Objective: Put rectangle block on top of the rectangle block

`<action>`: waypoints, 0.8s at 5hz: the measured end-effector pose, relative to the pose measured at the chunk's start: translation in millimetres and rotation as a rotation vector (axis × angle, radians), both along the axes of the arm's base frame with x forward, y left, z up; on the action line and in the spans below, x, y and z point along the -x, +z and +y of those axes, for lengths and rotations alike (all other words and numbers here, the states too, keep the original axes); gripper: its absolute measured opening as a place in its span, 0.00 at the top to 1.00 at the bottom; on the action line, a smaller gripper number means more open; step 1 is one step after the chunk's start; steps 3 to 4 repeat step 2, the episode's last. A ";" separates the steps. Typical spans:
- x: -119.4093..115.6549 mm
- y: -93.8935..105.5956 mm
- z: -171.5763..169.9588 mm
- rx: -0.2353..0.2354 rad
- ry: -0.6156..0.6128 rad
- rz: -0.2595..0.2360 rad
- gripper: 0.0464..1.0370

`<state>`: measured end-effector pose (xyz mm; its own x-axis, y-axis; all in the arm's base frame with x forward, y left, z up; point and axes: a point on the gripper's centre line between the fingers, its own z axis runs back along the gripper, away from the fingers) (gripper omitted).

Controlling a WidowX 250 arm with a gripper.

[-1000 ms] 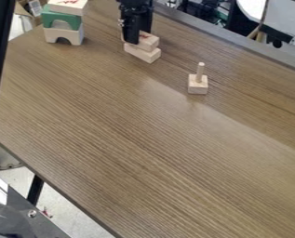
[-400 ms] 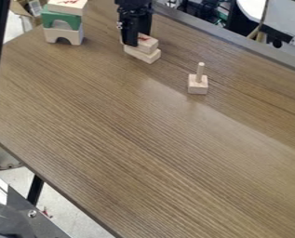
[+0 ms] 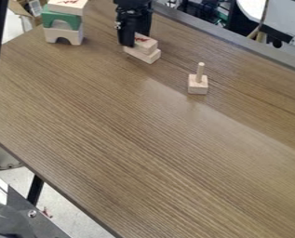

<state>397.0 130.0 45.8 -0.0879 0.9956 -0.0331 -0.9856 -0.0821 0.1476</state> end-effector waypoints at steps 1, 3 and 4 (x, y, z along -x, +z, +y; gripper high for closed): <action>0.8 0.8 -0.3 0.008 -0.015 0.002 0.03; -1.0 26.5 2.4 0.009 -0.016 -0.062 0.04; -1.0 26.5 2.4 0.009 -0.016 -0.062 0.04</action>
